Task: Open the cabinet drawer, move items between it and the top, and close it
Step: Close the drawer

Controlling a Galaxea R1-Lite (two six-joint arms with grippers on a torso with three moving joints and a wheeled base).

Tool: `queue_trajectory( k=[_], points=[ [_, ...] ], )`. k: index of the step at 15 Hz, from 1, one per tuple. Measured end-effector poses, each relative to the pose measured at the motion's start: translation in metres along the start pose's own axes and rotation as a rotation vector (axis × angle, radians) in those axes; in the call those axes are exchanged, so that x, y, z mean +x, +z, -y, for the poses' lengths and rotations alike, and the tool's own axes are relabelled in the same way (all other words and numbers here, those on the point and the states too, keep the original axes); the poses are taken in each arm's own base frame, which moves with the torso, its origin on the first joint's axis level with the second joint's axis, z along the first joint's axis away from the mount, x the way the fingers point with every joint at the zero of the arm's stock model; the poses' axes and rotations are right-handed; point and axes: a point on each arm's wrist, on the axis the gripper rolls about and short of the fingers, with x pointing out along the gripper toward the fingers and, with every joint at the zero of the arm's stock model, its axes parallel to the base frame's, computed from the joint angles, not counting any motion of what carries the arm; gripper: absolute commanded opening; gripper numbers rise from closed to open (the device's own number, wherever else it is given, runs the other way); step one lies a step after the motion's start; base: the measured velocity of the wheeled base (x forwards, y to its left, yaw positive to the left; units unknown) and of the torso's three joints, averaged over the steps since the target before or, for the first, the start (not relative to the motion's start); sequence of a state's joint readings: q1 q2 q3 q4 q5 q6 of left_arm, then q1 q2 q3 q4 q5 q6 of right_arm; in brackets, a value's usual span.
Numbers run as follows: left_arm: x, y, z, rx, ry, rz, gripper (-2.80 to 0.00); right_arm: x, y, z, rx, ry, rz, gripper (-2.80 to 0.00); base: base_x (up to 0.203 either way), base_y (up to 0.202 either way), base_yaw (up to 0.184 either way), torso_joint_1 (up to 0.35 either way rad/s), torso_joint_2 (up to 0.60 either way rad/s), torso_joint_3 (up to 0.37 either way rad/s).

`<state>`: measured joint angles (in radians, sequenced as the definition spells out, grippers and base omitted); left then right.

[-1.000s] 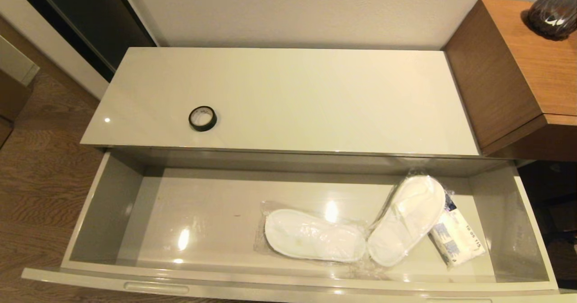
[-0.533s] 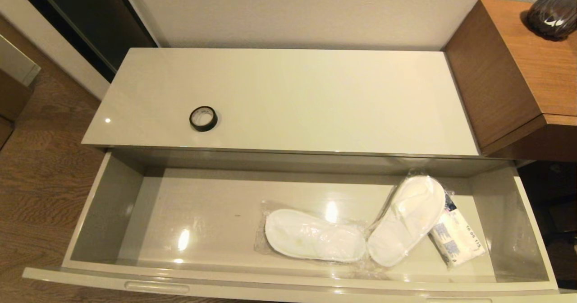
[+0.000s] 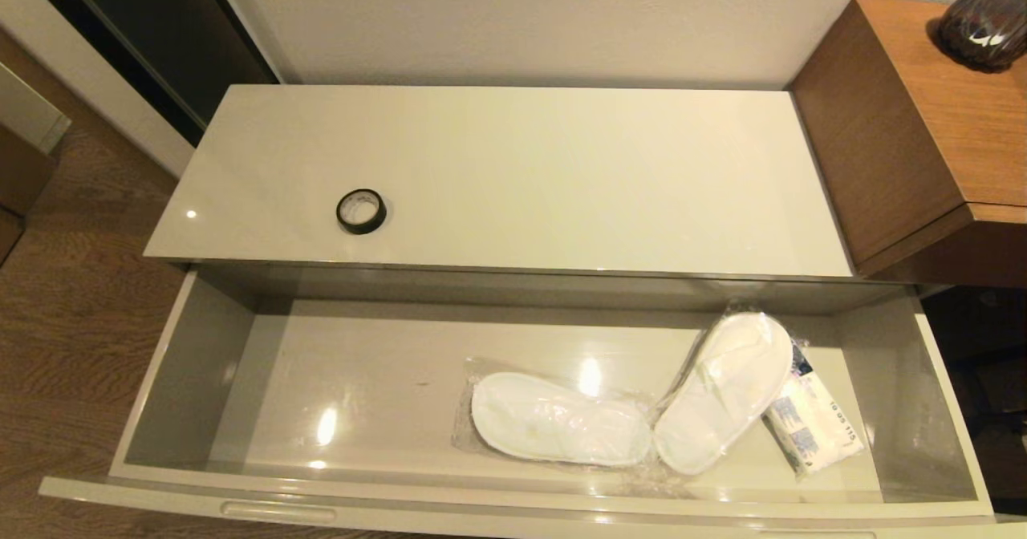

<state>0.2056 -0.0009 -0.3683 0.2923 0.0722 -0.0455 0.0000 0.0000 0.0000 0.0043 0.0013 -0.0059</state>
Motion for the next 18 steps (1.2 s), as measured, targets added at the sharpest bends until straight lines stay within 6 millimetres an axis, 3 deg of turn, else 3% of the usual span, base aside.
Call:
queue_trajectory(
  k=[3,5,18],
  points=[
    [0.022,-0.042,0.0,0.063,-0.011,-0.089,-2.8,0.0,0.0,0.0,0.0,0.0,0.0,-2.8,0.0,0.0,0.0,0.0,0.0,0.0],
    [0.028,-0.06,0.001,0.071,-0.086,-0.122,-2.8,0.0,0.0,0.0,0.001,0.0,0.0,-2.8,0.0,0.0,0.0,0.0,0.0,0.0],
    [0.032,-0.066,0.001,0.006,-0.052,-0.095,-2.8,0.0,0.0,0.0,0.0,0.0,0.0,-2.8,0.0,0.0,0.0,0.0,0.0,0.0]
  ],
)
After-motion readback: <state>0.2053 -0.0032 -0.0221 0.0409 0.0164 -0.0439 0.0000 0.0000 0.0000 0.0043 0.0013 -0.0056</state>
